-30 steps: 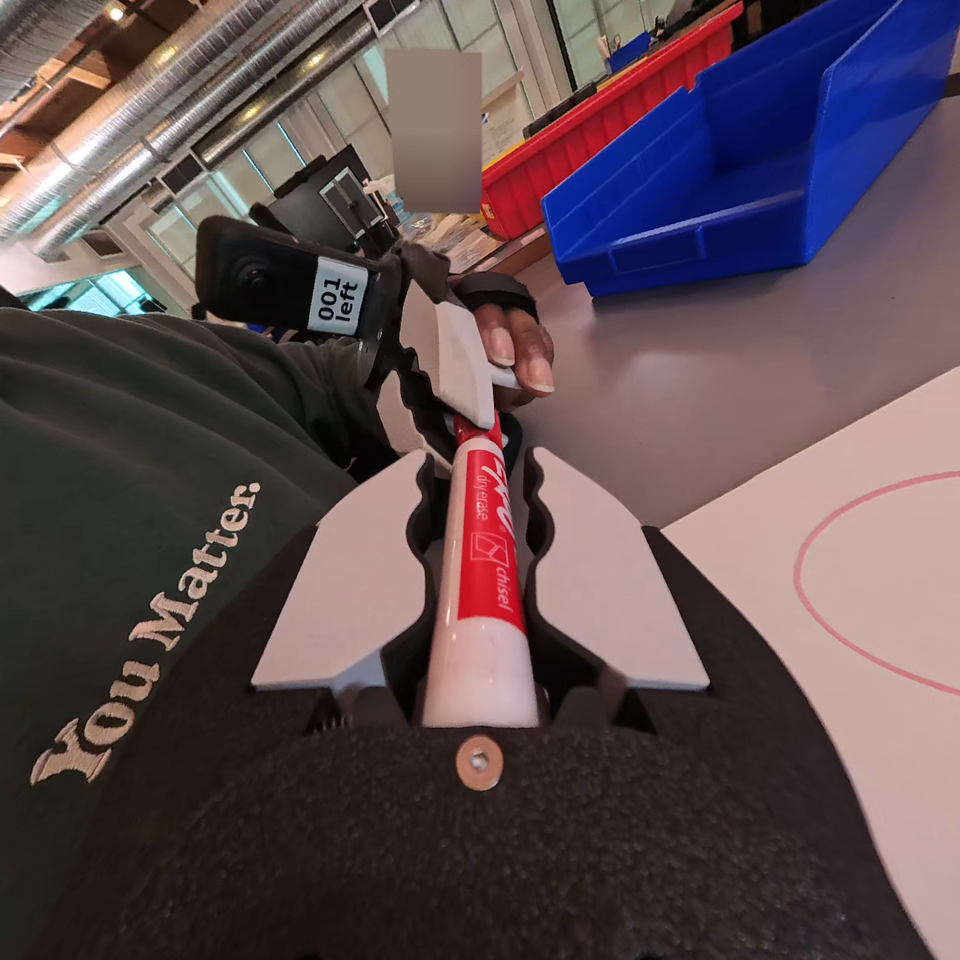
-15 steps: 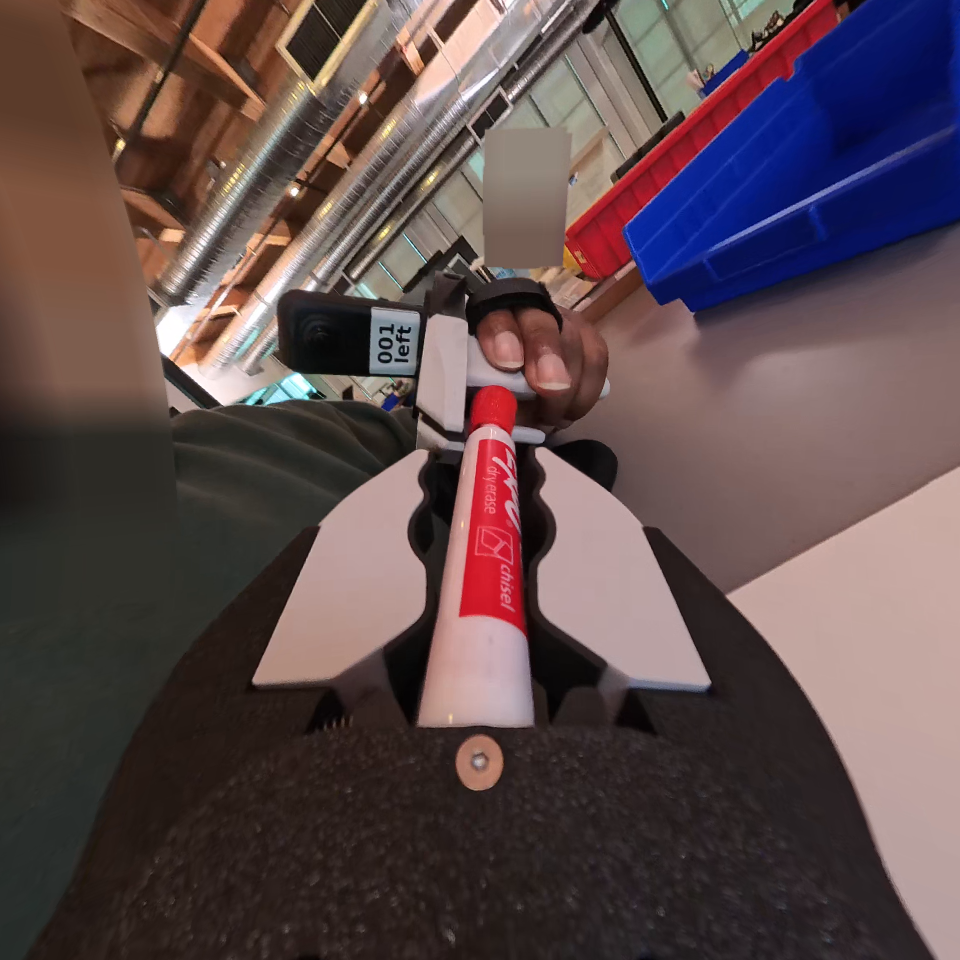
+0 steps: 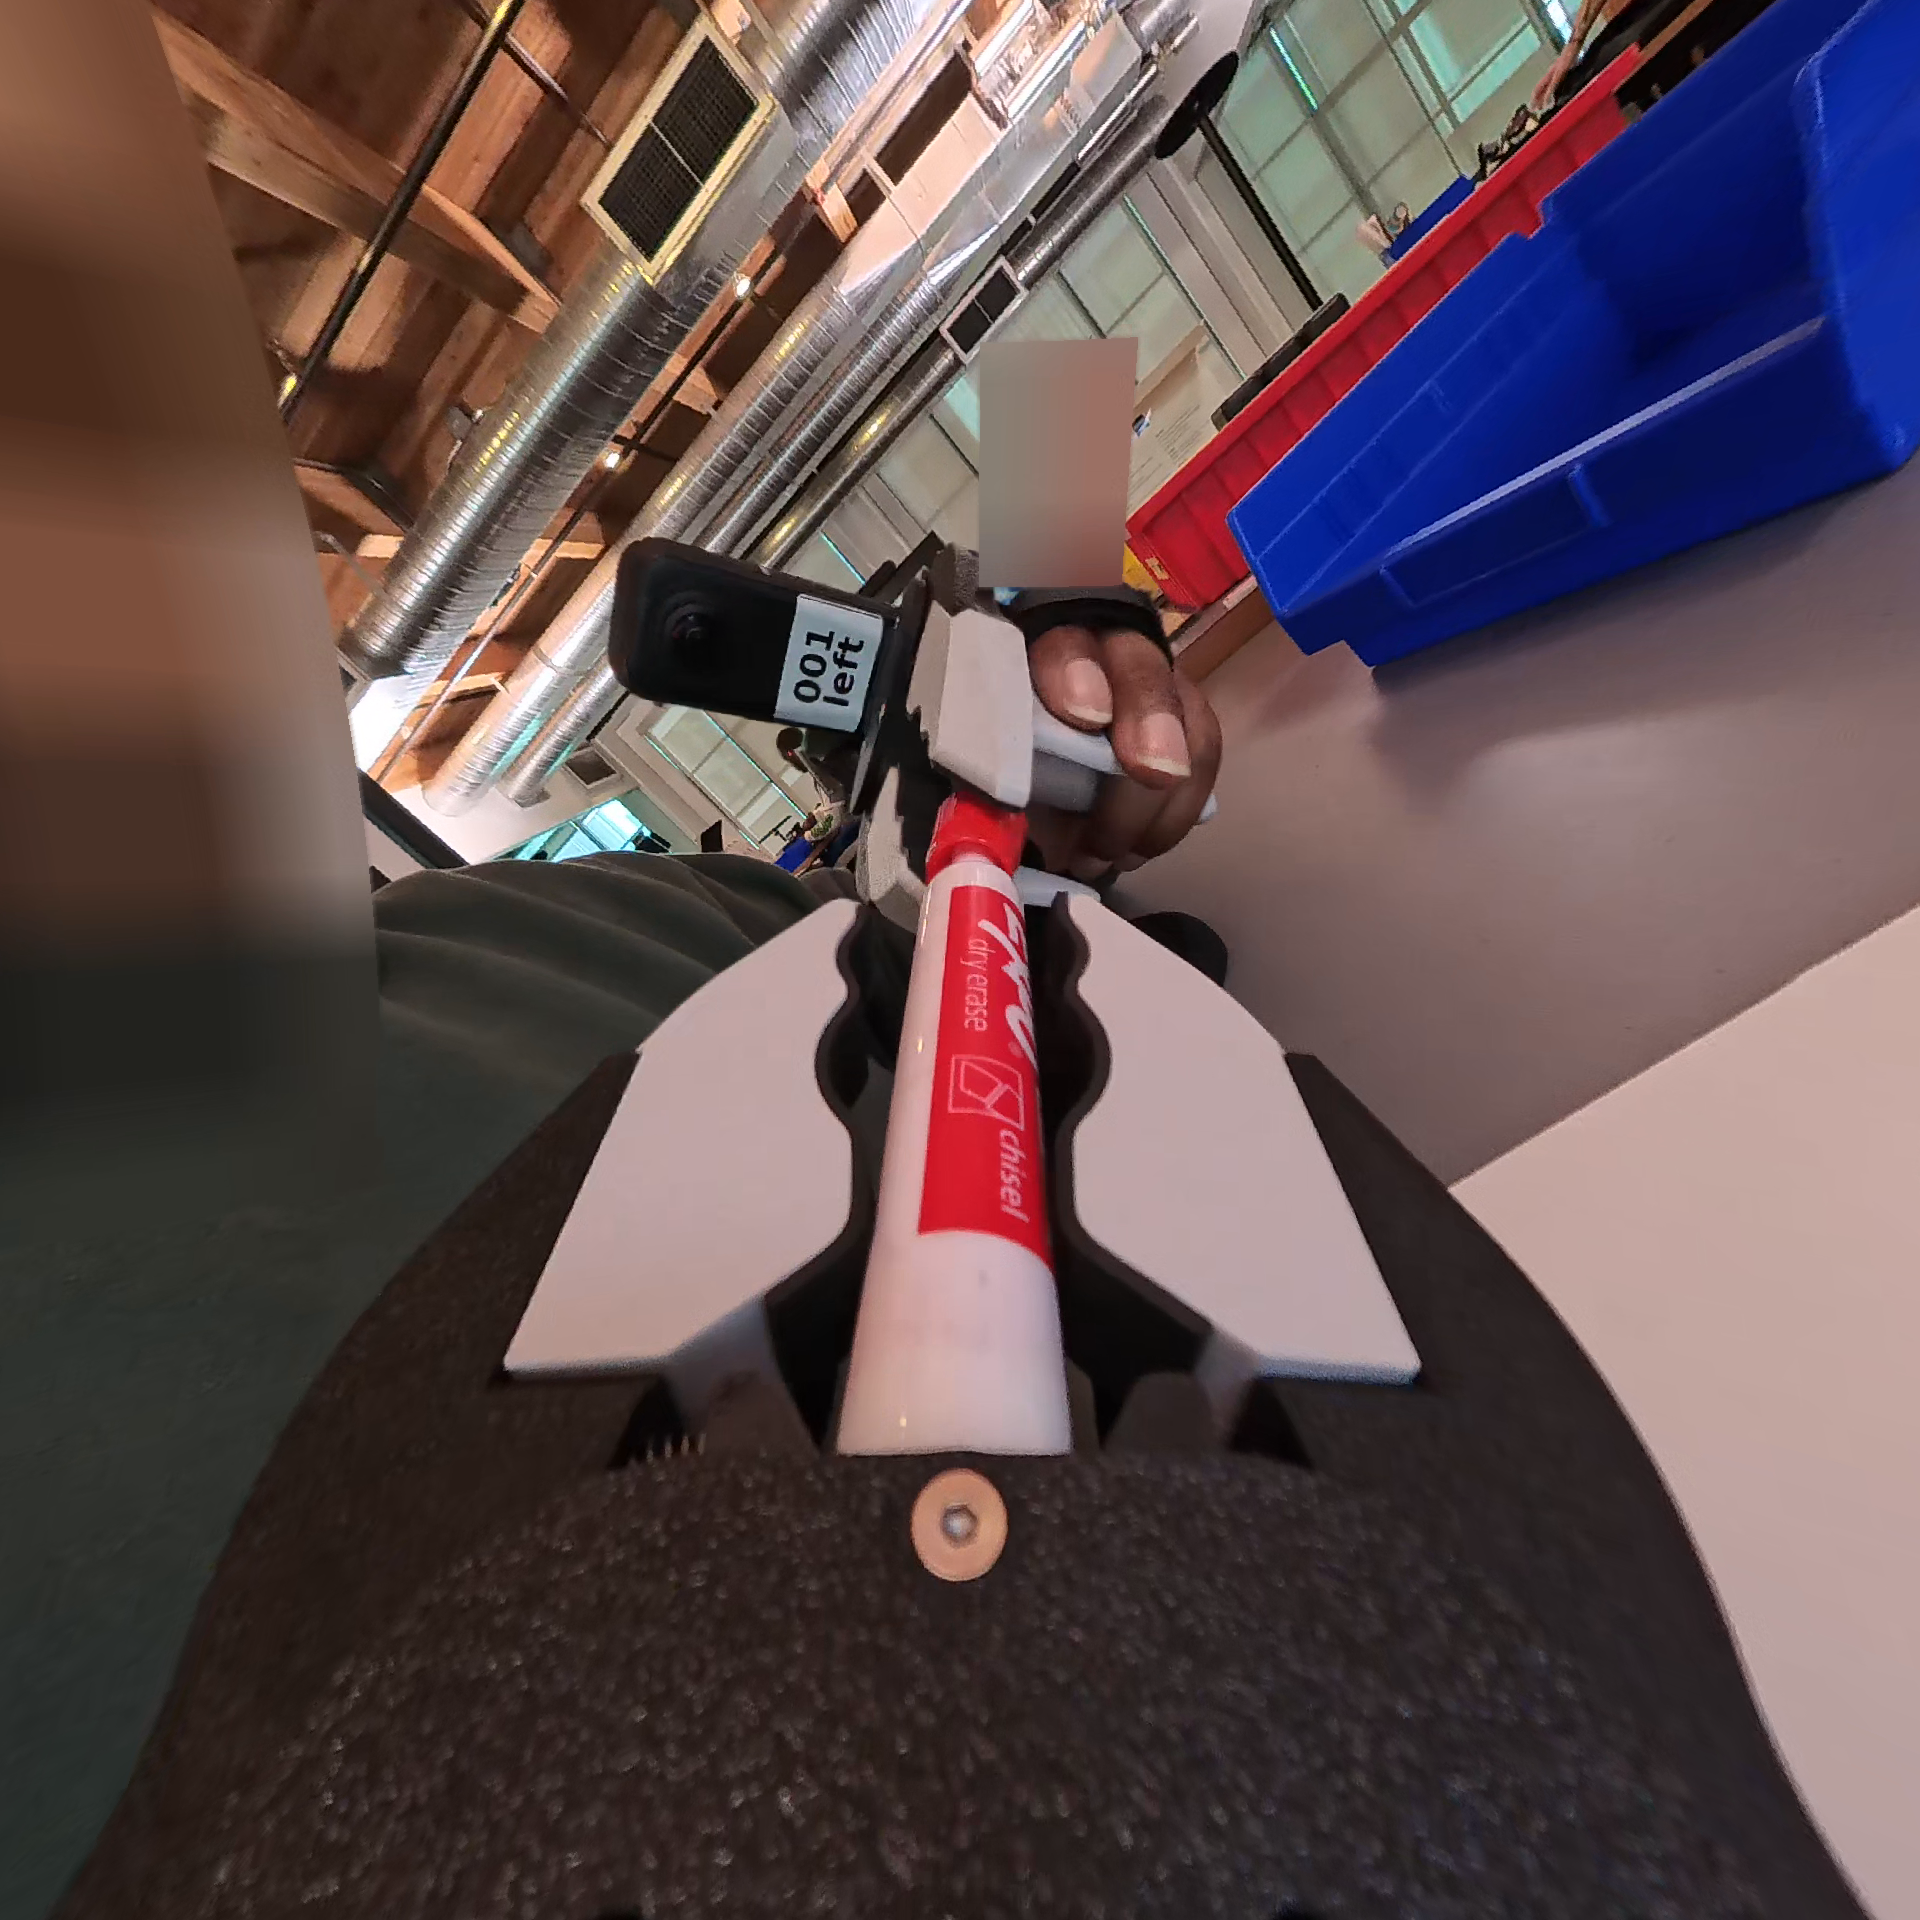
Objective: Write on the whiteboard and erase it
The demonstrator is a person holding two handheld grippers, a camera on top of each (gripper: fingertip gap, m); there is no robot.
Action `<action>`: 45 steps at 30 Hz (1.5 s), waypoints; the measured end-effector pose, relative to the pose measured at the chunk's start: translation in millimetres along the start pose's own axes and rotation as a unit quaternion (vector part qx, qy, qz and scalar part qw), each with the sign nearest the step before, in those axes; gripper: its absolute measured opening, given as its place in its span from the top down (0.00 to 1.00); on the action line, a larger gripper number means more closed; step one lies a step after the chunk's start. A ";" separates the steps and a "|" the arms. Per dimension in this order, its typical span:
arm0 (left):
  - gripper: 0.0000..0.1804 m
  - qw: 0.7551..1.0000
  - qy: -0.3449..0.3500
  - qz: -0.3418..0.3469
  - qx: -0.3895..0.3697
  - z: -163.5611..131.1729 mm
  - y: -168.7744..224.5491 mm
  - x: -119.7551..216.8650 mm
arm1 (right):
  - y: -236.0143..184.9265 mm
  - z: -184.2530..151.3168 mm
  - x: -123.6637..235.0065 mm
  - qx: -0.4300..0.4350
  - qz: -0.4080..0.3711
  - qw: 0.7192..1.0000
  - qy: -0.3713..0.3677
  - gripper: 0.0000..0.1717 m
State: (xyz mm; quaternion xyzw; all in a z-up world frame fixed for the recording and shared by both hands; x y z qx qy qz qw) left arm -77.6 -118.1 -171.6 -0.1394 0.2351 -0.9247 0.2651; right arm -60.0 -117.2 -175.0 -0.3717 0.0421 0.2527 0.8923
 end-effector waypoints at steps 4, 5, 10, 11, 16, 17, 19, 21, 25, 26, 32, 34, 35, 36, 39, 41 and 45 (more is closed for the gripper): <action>0.90 0.999 -0.041 -0.011 -0.019 -5.3 3.2 1.8 | 3.5 -7.5 -1.2 0.006 -0.020 0.999 -0.028 0.81; 0.90 0.998 -0.052 -0.011 -0.024 -8.3 4.0 1.8 | 5.6 -8.5 -1.0 0.006 -0.029 0.999 -0.032 0.82; 0.90 0.996 -0.080 -0.004 -0.041 -19.0 7.3 -1.0 | 13.4 -11.7 1.4 0.015 -0.065 0.997 -0.046 0.82; 0.90 0.996 -0.078 -0.001 -0.042 -19.2 7.8 -1.8 | 13.5 -11.9 1.9 0.017 -0.067 0.996 -0.047 0.82; 0.90 0.999 -0.042 0.003 -0.021 -11.5 7.1 -3.7 | 8.0 -9.0 2.2 0.018 -0.046 0.998 -0.034 0.83; 0.90 0.999 -0.034 -0.005 -0.019 -7.7 11.2 -5.6 | 5.2 -10.7 -1.1 0.015 -0.034 0.999 -0.035 0.83; 0.90 0.998 -0.047 0.002 -0.052 -10.7 9.8 -8.9 | 7.0 -7.7 1.8 0.019 -0.045 0.998 -0.025 0.83; 0.90 0.999 -0.038 -0.003 -0.036 -6.7 9.5 -10.6 | 3.8 -6.0 3.5 0.021 -0.038 0.999 -0.021 0.82; 0.89 1.000 -0.014 -0.022 0.014 1.8 3.4 -13.8 | 2.7 -6.9 11.2 0.093 -0.077 0.989 -0.090 0.80; 0.89 0.999 -0.008 -0.025 0.042 3.4 -3.8 -11.4 | 7.0 -1.2 18.8 0.149 -0.122 0.974 -0.115 0.74; 0.89 0.990 -0.041 -0.048 0.126 -16.2 -11.8 -8.8 | 8.7 17.3 50.6 0.326 -0.236 0.869 -0.287 0.72; 0.89 0.988 -0.043 -0.058 0.137 -18.2 -5.6 -12.0 | 15.1 7.1 50.5 0.340 -0.237 0.841 -0.348 0.74; 0.89 0.987 -0.044 -0.063 0.144 -19.0 -3.4 -12.8 | 18.1 2.6 49.8 0.344 -0.235 0.831 -0.368 0.76; 0.89 0.986 -0.047 -0.065 0.145 -20.4 -1.9 -13.6 | 19.3 -0.3 48.1 0.352 -0.230 0.825 -0.378 0.83; 0.89 0.985 -0.054 -0.068 0.146 -23.6 1.3 -15.2 | 20.7 -4.0 47.3 0.366 -0.222 0.812 -0.396 0.89; 0.89 0.983 -0.053 -0.068 0.163 -24.9 1.2 -17.7 | 19.2 -1.8 49.2 0.349 -0.222 0.823 -0.390 0.89; 0.87 0.980 -0.039 -0.020 0.195 -30.4 -17.8 -17.2 | 18.8 58.6 81.7 0.334 -0.286 0.838 -0.324 0.89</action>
Point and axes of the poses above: each gripper's, where its closed fingertips meet, x back along the fingers, z out of its top, y = z × x across the jaws, the point moved 1 cm from there along x, back along the fingers, and after that the axes turned 7 degrees about z, right-handed, at the moved point
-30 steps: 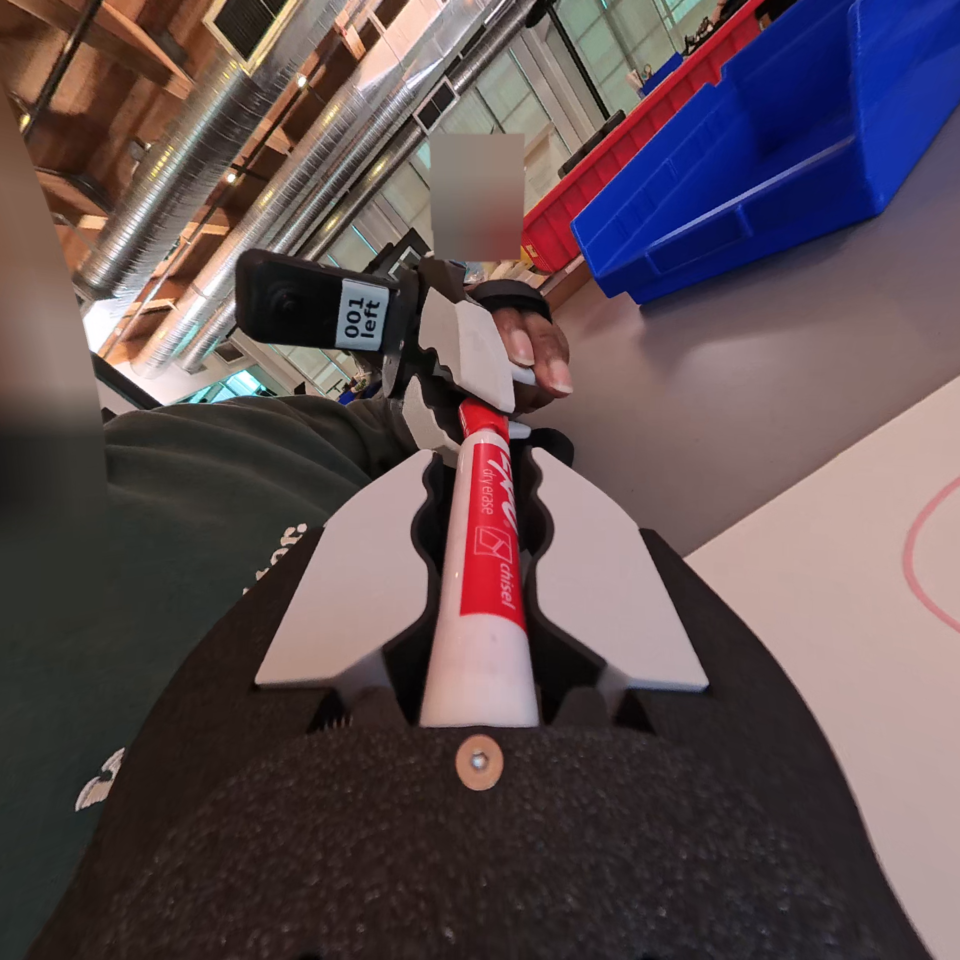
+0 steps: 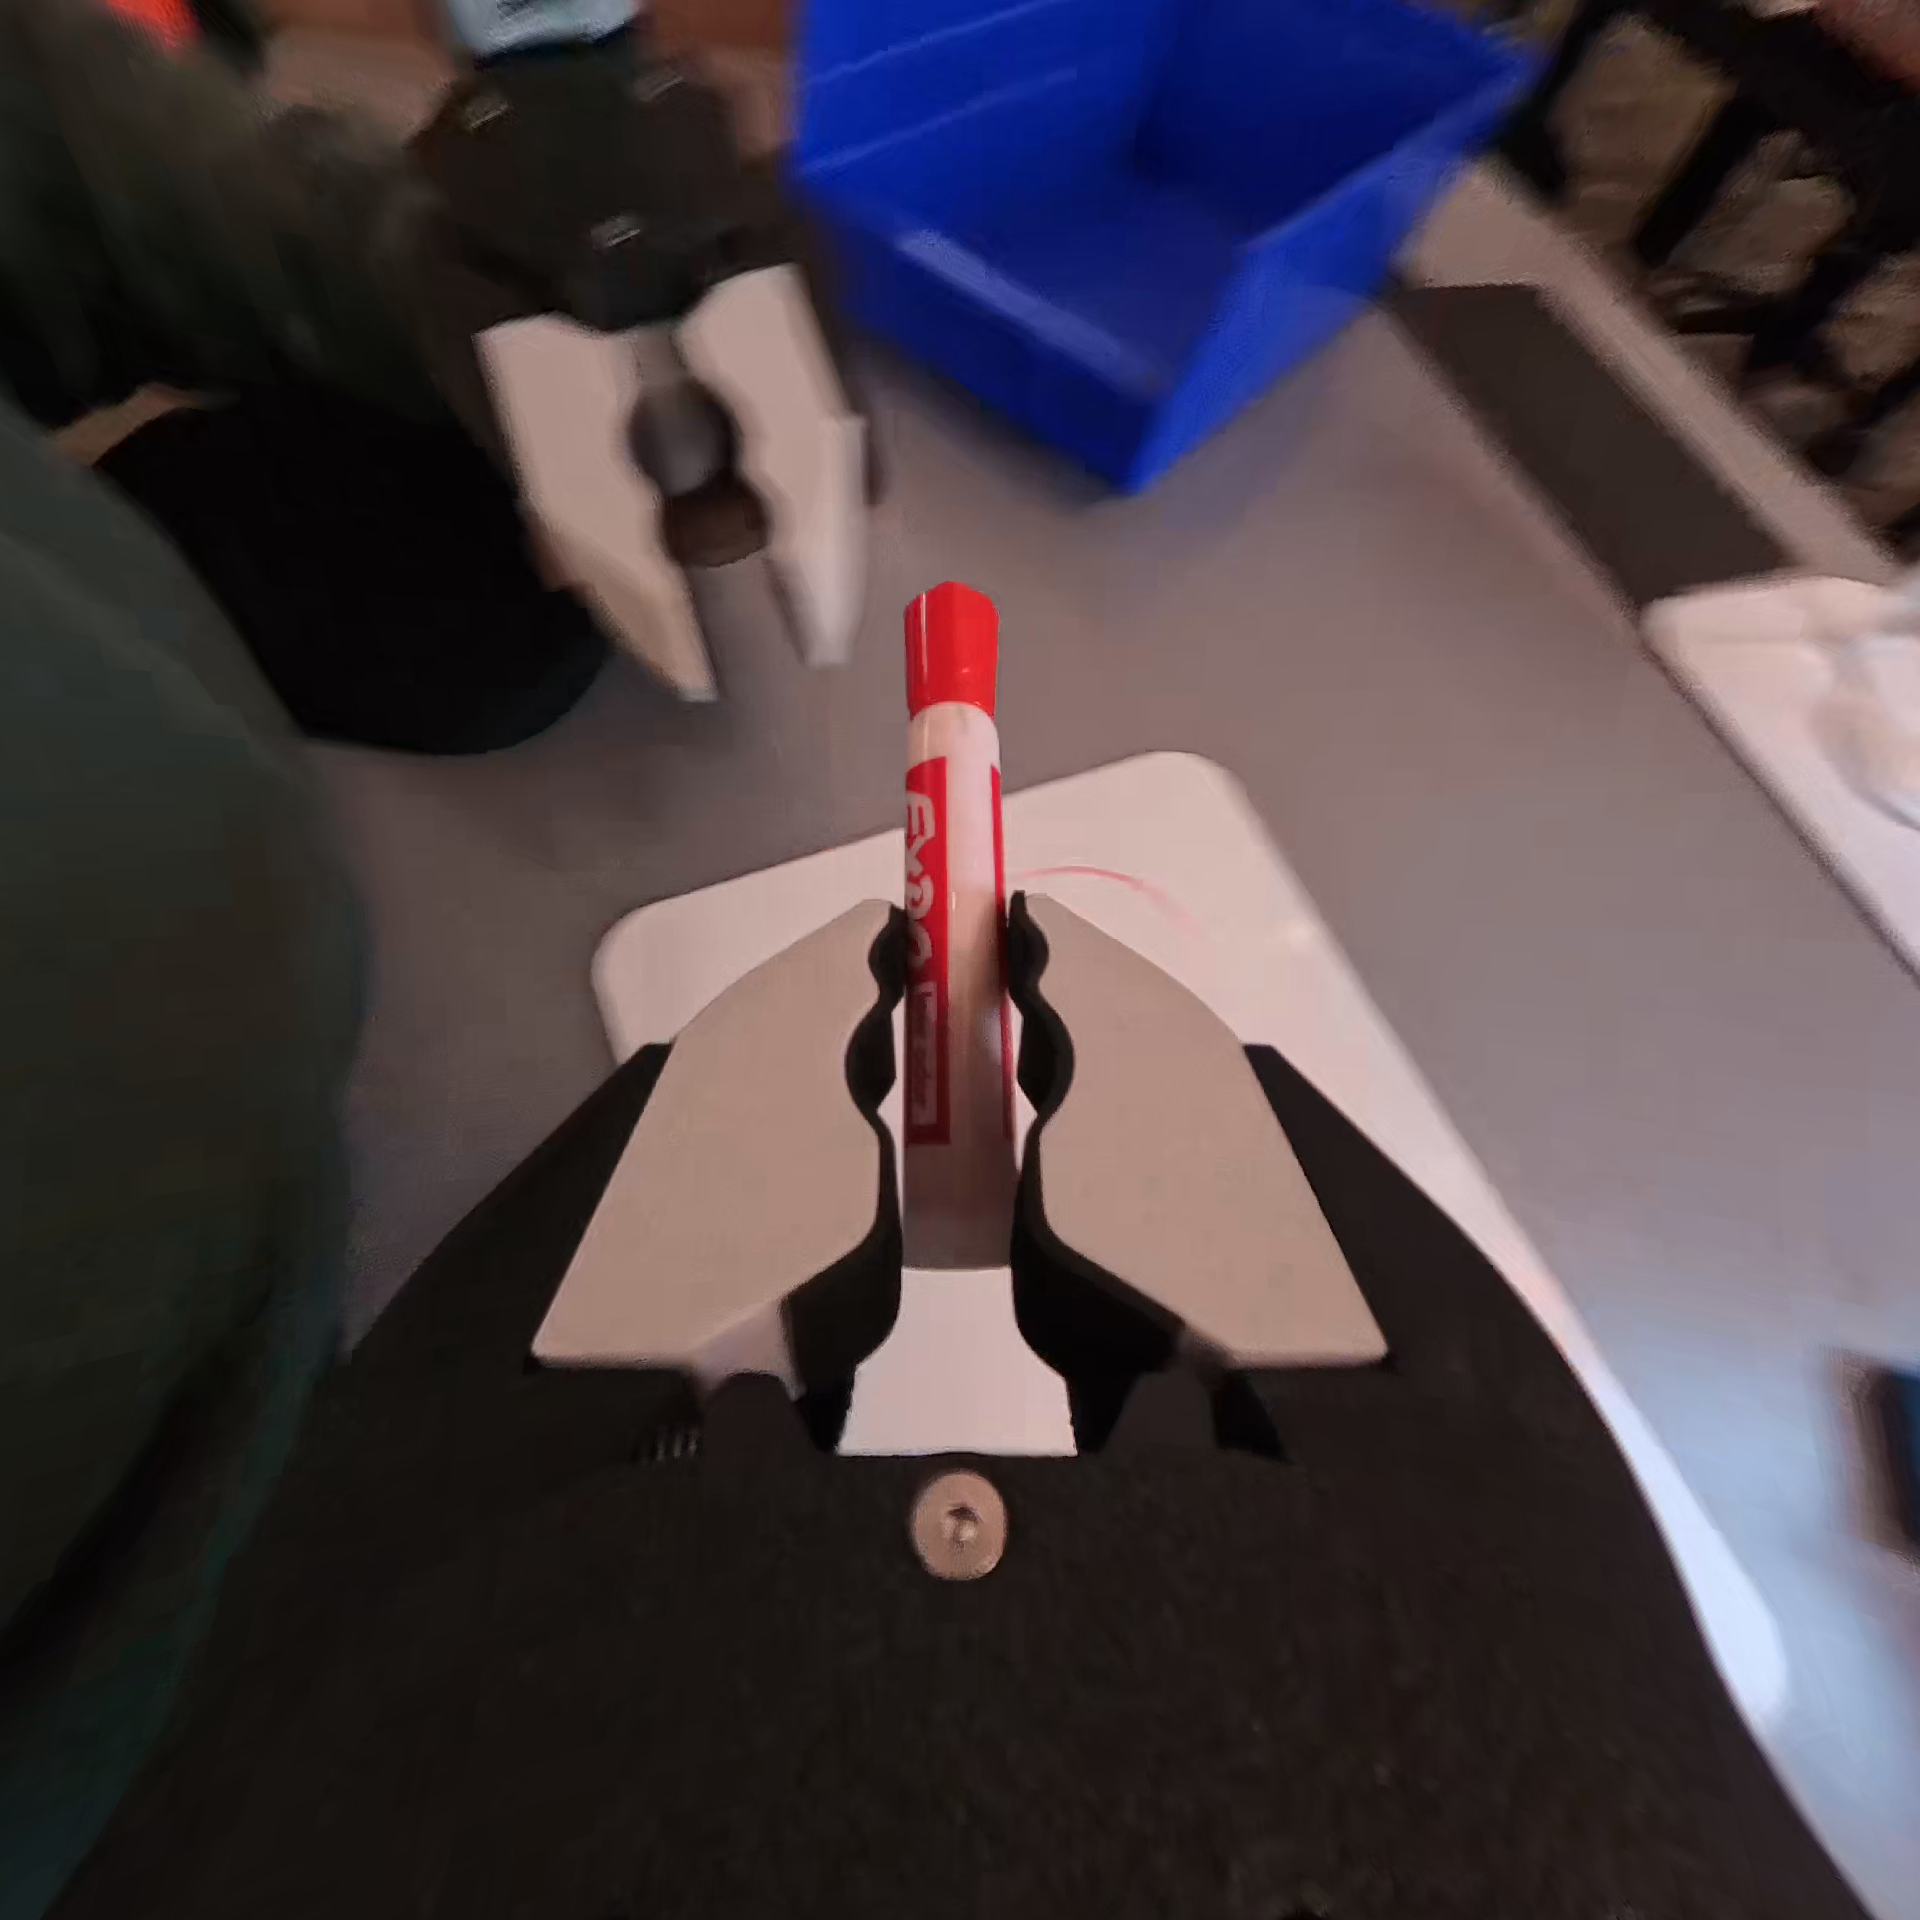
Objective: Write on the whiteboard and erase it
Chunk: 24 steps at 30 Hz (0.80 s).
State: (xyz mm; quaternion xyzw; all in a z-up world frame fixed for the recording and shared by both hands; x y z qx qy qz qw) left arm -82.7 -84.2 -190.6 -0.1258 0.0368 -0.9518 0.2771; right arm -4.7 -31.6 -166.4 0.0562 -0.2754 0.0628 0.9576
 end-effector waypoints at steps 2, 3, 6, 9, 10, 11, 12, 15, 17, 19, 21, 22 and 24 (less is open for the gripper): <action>0.91 1.000 0.017 0.007 0.025 1.6 -8.2 4.4 | 69.2 3.9 49.4 -0.059 -0.098 0.993 0.036 0.89; 0.93 0.999 0.018 0.005 0.032 0.2 -9.9 5.1 | 109.0 -1.2 77.8 -0.092 -0.152 0.983 0.043 0.88; 0.96 1.000 0.001 0.008 0.025 -8.5 -9.6 1.3 | 228.8 -43.4 165.4 -0.189 -0.322 0.927 0.042 0.89; 0.98 1.000 -0.014 0.008 0.008 -14.8 -6.2 -2.9 | 312.5 -115.3 217.1 -0.322 -0.404 0.856 0.021 0.89; 0.98 1.000 -0.018 0.008 0.007 -16.7 -5.9 -3.6 | 330.7 -138.8 223.7 -0.364 -0.413 0.834 0.016 0.89; 0.99 1.000 -0.020 0.007 0.008 -18.0 -5.9 -3.9 | 345.1 -160.5 227.0 -0.402 -0.422 0.813 0.012 0.89; 0.99 1.000 -0.020 0.007 0.010 -18.7 -6.1 -3.9 | 356.2 -179.4 227.3 -0.432 -0.427 0.794 0.008 0.89; 0.99 1.000 -0.020 0.008 0.014 -20.4 -7.8 -3.1 | 375.2 -220.1 217.2 -0.488 -0.432 0.758 -0.029 0.89; 1.00 1.000 -0.020 0.010 0.017 -21.3 -9.1 -2.9 | 382.4 -231.0 207.0 -0.508 -0.426 0.748 -0.041 0.89; 1.00 1.000 -0.022 0.011 0.017 -22.1 -9.3 -2.9 | 386.1 -229.7 191.4 -0.522 -0.402 0.751 -0.040 0.89; 1.00 1.000 -0.024 0.012 0.013 -23.0 -9.3 -3.3 | 386.9 -223.2 176.4 -0.519 -0.383 0.763 -0.042 0.89; 1.00 1.000 -0.025 0.011 0.012 -23.5 -8.9 -3.6 | 387.1 -217.7 170.0 -0.515 -0.374 0.771 -0.035 0.89; 1.00 1.000 -0.026 0.011 0.010 -23.8 -8.1 -4.0 | 385.7 -199.9 157.2 -0.520 -0.334 0.786 0.010 0.85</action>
Point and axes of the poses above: each gripper's, where its closed fingertips meet, x back along the fingers, z out of its top, y = z × x across the jaws, the point moved 1 cm from there along x, back along the fingers, and after that the axes turned 7 degrees about z, right-handed, at the moved point
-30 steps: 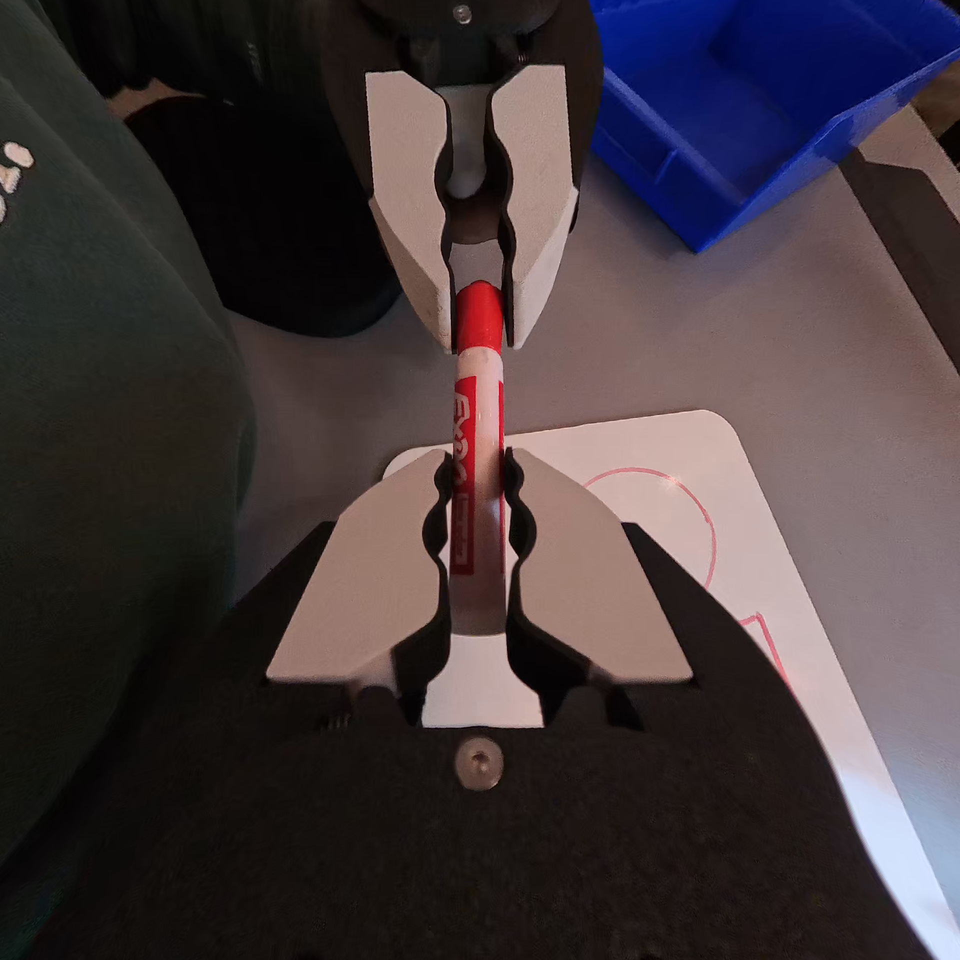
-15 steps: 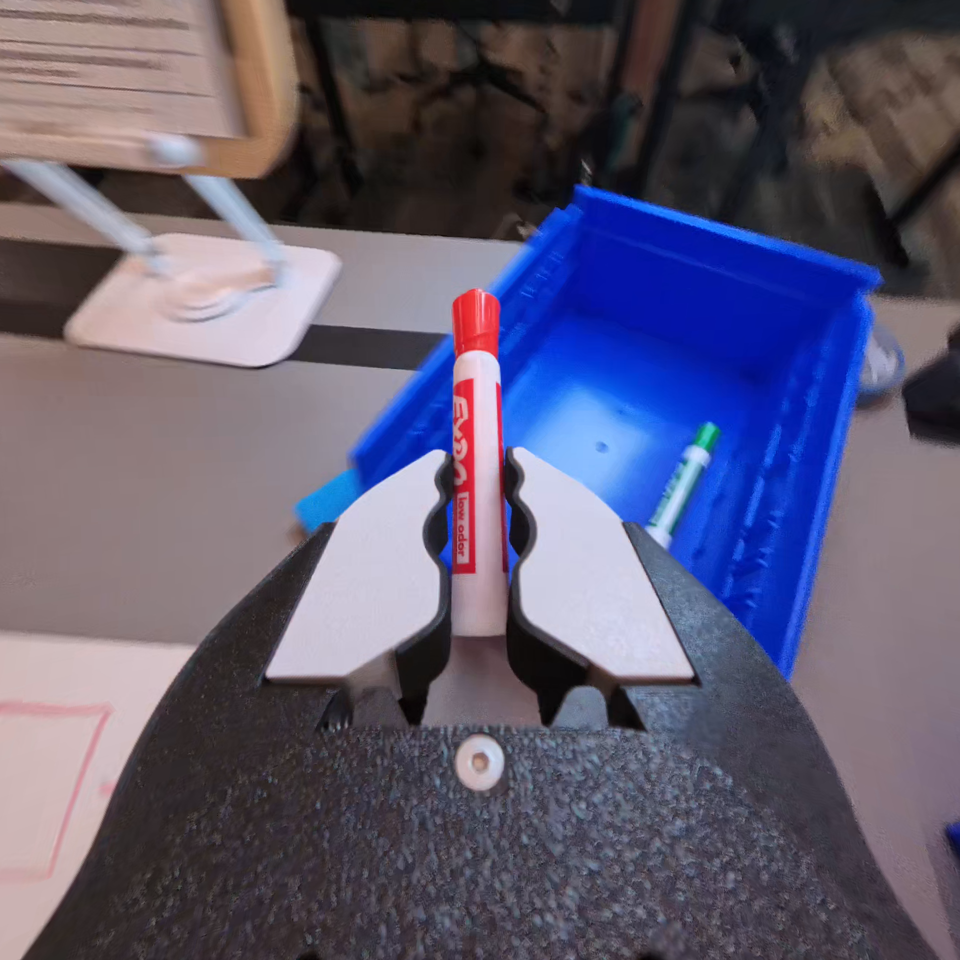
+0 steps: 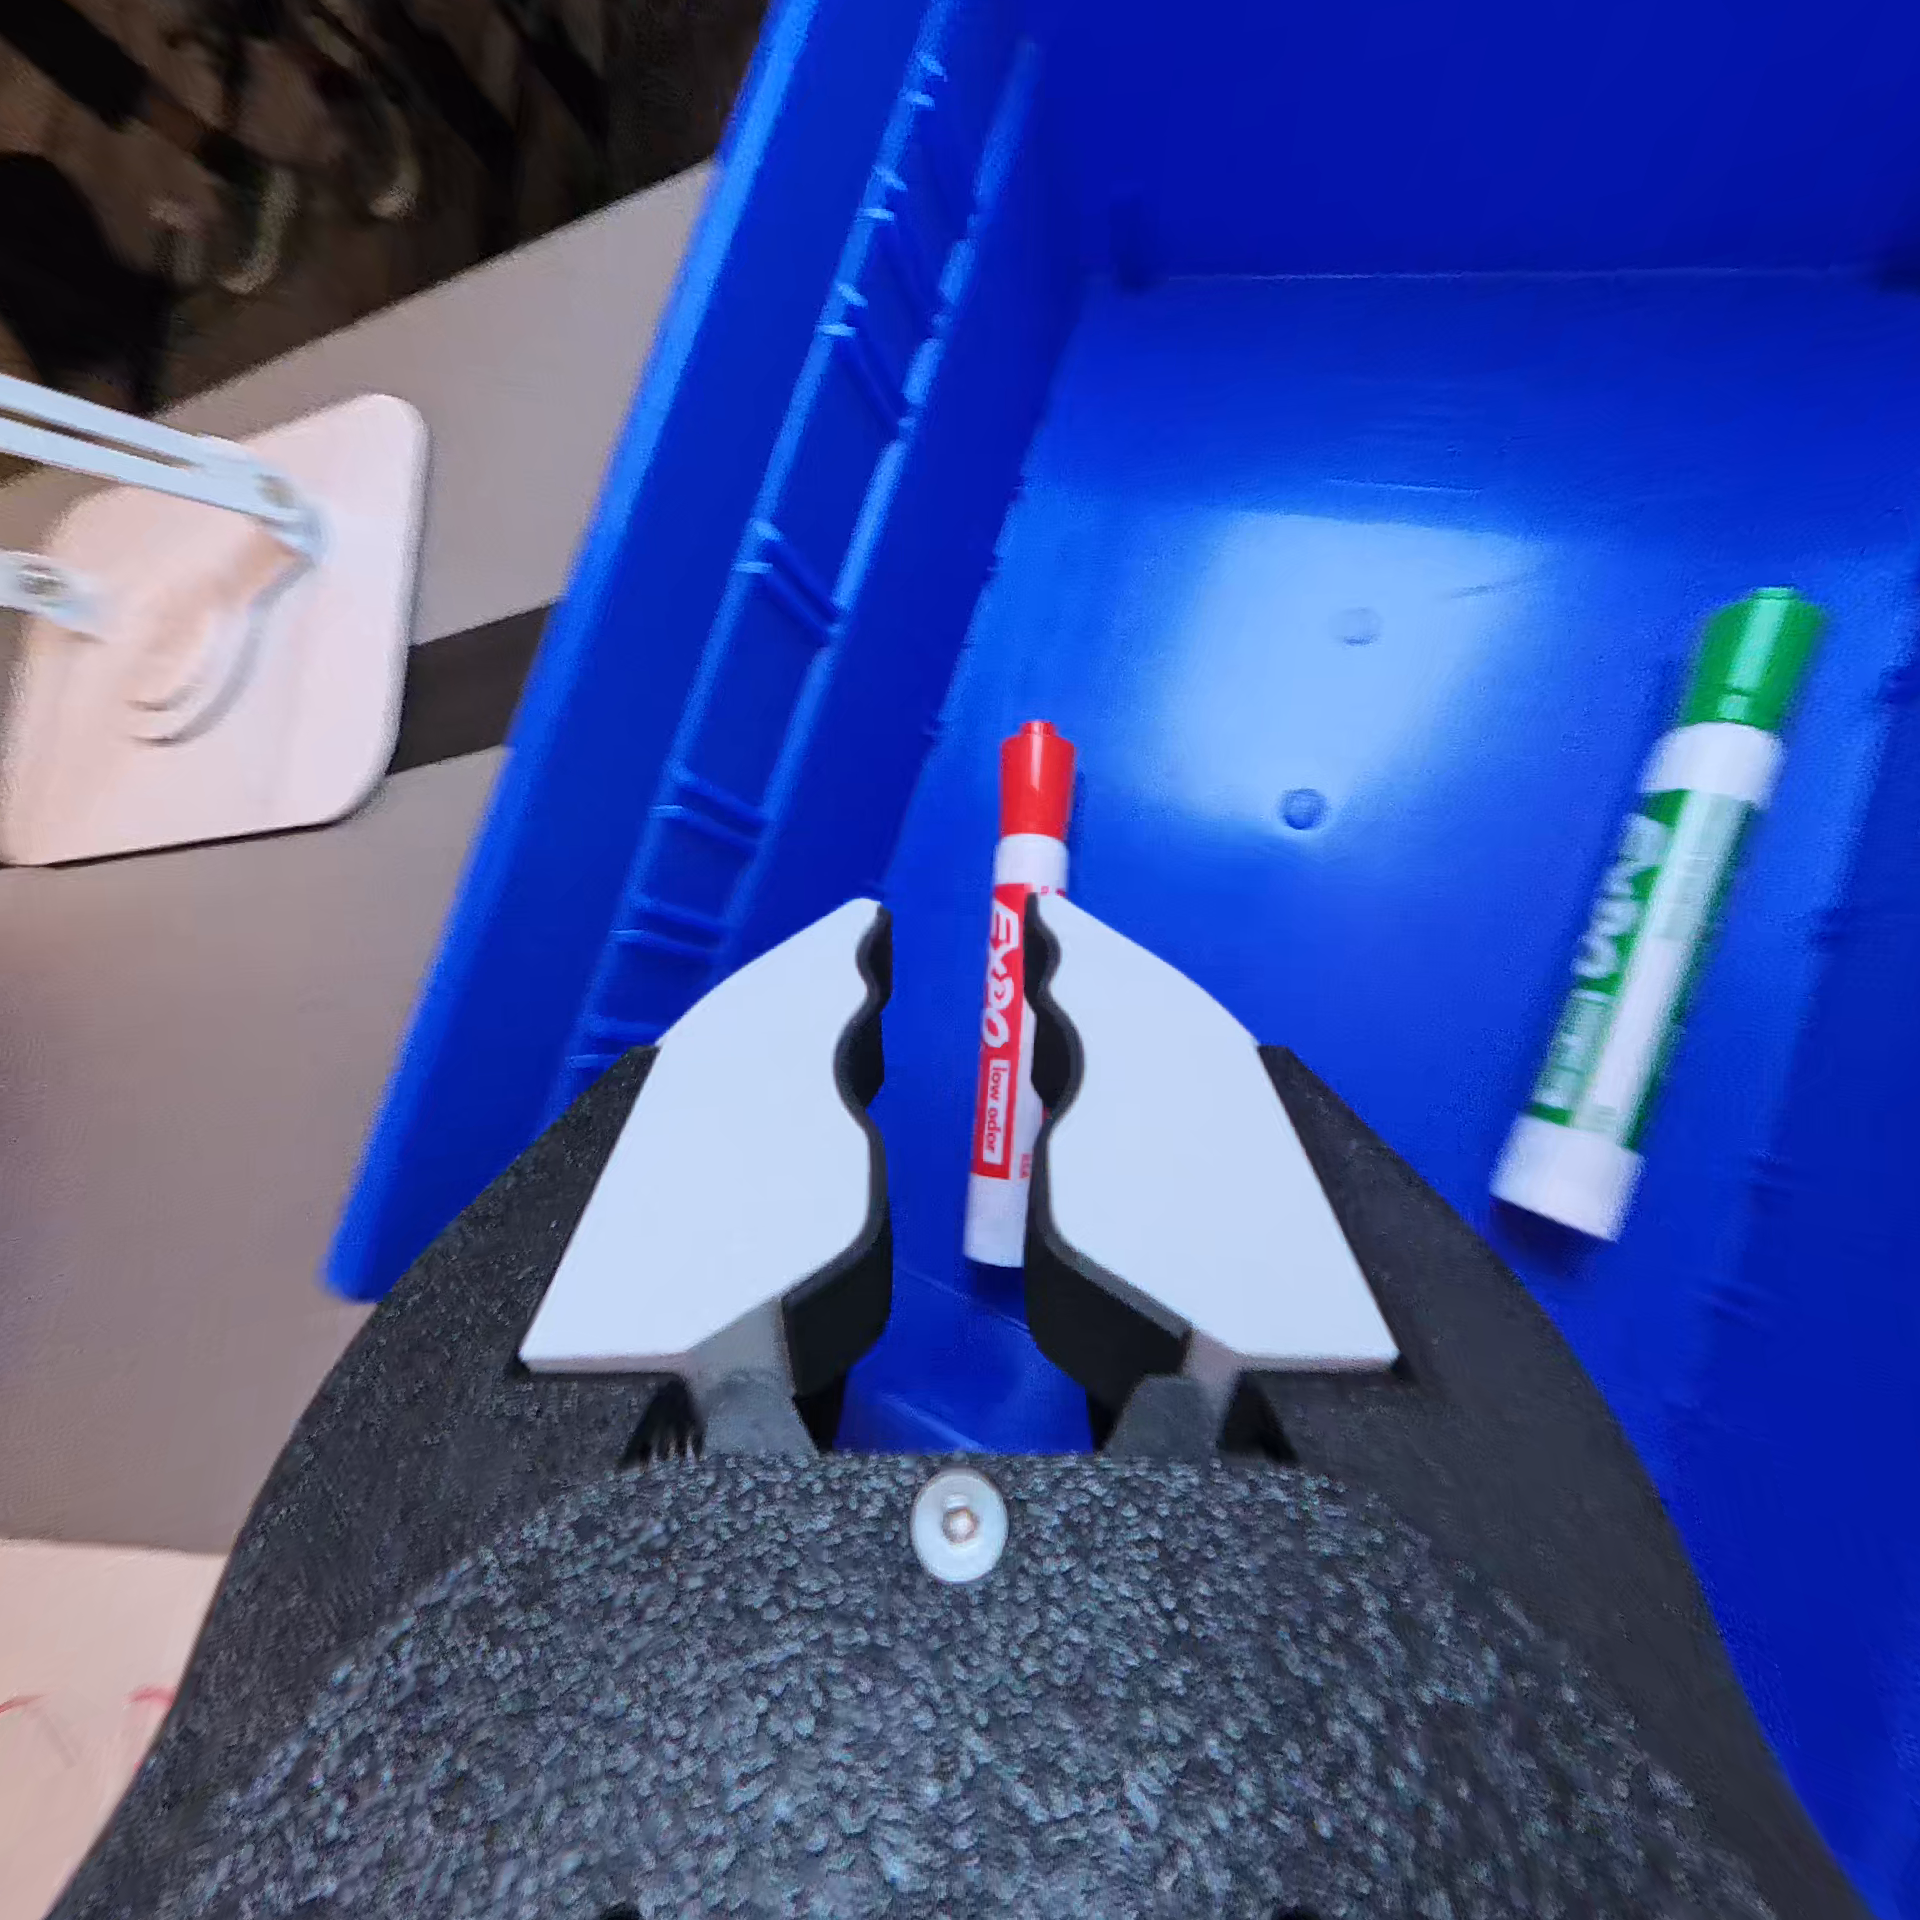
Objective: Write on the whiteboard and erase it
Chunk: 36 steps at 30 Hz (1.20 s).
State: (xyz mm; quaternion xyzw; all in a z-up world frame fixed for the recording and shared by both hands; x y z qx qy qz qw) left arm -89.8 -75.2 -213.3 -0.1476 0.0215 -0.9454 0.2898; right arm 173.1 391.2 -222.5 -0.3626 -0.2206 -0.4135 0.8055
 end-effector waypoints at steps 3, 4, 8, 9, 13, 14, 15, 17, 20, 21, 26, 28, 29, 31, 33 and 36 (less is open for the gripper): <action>1.00 1.000 0.001 0.002 -0.002 0.2 0.1 0.0 | -24.9 9.7 10.2 0.016 0.057 0.998 0.035 0.80; 1.00 1.000 0.001 0.002 -0.002 0.4 0.0 0.1 | -32.8 13.0 16.1 0.035 0.069 0.996 0.048 0.79; 1.00 1.000 0.004 0.008 -0.002 1.1 -2.4 0.5 | -75.4 16.6 48.6 0.156 0.122 0.974 0.106 0.75; 1.00 1.000 0.004 0.011 -0.002 1.0 -3.5 0.6 | -86.1 13.3 57.4 0.192 0.128 0.966 0.116 0.75; 1.00 1.000 0.003 0.017 0.004 -0.2 -7.0 -1.2 | -121.7 -24.5 74.2 0.324 0.117 0.935 0.087 0.77; 1.00 1.000 0.001 0.016 0.004 -1.1 -6.9 -2.2 | -128.0 -40.2 70.7 0.346 0.117 0.929 0.054 0.77; 1.00 1.000 -0.002 0.014 0.005 -2.3 -6.2 -3.4 | -132.5 -57.1 64.6 0.363 0.118 0.924 0.014 0.77; 1.00 1.000 -0.005 0.012 0.000 -3.4 -4.7 -4.5 | -132.2 -87.6 47.1 0.362 0.110 0.923 -0.063 0.76; 1.00 1.000 -0.006 0.015 -0.011 -2.9 -3.5 -2.8 | -118.5 -113.4 18.0 0.324 0.084 0.934 -0.125 0.70; 1.00 1.000 -0.006 0.016 -0.012 -2.7 -3.5 -1.9 | -112.2 -115.5 10.1 0.318 0.071 0.937 -0.129 0.69; 1.00 1.000 -0.006 0.015 -0.008 -3.9 -5.0 -0.8 | -103.8 -107.3 -9.1 0.283 0.060 0.951 -0.107 0.66; 1.00 1.000 -0.009 0.013 -0.007 -4.8 -4.7 -1.2 | -101.2 -102.8 -11.7 0.278 0.037 0.955 -0.095 0.65; 1.00 1.000 -0.009 0.013 -0.008 -5.1 -4.5 -1.2 | -100.5 -101.4 -13.1 0.271 0.030 0.958 -0.088 0.64; 1.00 1.000 -0.010 0.012 -0.010 -5.3 -3.7 -1.2 | -96.6 -99.7 -17.4 0.263 0.009 0.962 -0.075 0.64; 1.00 1.000 -0.012 0.013 -0.013 -5.5 -3.4 -1.3 | -91.8 -96.4 -21.8 0.265 -0.015 0.963 -0.055 0.70; 1.00 1.000 -0.012 0.014 -0.014 -5.6 -3.2 -0.8 | -94.1 -96.9 -23.3 0.283 -0.009 0.958 -0.046 0.72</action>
Point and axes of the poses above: each gripper's, where its closed fingertips meet, x back along the fingers, z out of its top, y = z × x across the jaws, the point moved 1 cm from there along x, back along the fingers, and after that the axes turned 7 degrees about z, right-handed, at the moved point
